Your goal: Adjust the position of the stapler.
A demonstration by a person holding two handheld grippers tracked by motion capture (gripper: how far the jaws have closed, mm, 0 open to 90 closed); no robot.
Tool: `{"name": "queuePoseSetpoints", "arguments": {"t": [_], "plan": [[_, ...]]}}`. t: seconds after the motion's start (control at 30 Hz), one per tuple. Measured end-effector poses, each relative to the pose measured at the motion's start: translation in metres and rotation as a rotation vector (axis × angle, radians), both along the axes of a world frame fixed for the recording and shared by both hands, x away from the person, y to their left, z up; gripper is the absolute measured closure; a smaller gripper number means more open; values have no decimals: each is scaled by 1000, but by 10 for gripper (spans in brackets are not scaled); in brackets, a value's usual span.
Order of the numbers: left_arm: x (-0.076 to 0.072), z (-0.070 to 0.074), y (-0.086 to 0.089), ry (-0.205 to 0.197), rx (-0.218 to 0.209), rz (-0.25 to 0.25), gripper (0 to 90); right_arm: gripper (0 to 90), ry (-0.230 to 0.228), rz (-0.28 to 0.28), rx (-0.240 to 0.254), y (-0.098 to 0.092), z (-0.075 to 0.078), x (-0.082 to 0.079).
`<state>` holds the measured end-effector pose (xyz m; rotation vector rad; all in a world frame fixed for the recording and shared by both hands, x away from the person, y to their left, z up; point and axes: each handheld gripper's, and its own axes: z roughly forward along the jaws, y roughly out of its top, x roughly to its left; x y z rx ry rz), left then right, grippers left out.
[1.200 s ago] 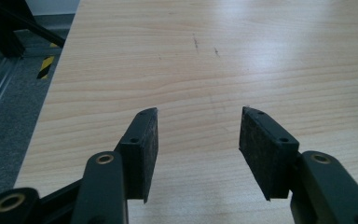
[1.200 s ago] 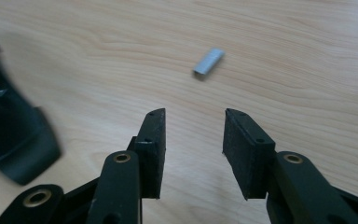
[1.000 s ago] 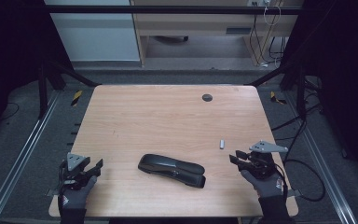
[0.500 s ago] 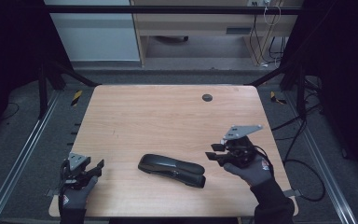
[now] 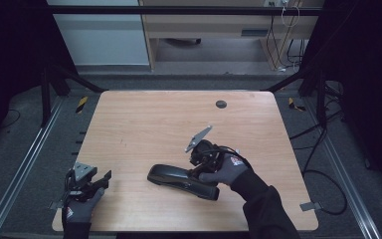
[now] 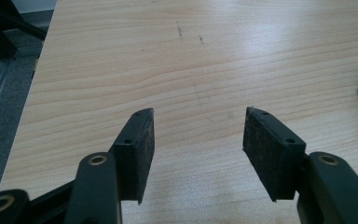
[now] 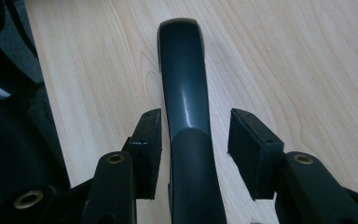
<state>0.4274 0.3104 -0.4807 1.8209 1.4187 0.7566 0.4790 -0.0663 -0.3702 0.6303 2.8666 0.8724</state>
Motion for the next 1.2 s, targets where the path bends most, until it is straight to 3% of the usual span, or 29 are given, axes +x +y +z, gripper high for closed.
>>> {"name": "queuePoseSetpoints", "arguments": {"t": [0.1,0.3,0.47,0.63,0.87,1.2], "plan": [[0,0,0,0,0,0,431,540,13,49,-39,15,-8,6],[0,1,1,-2,1,1,431,523,56,90,-104,29,-21,14],[0,0,0,1,2,-1,431,519,61,107,-130,34,-28,16],[0,0,0,4,-2,-3,430,531,46,94,-93,28,-38,15],[1,-2,-2,9,7,-11,431,552,38,103,-83,27,-48,15],[2,-2,-2,11,4,-14,431,532,37,111,-129,41,-61,18]]}}
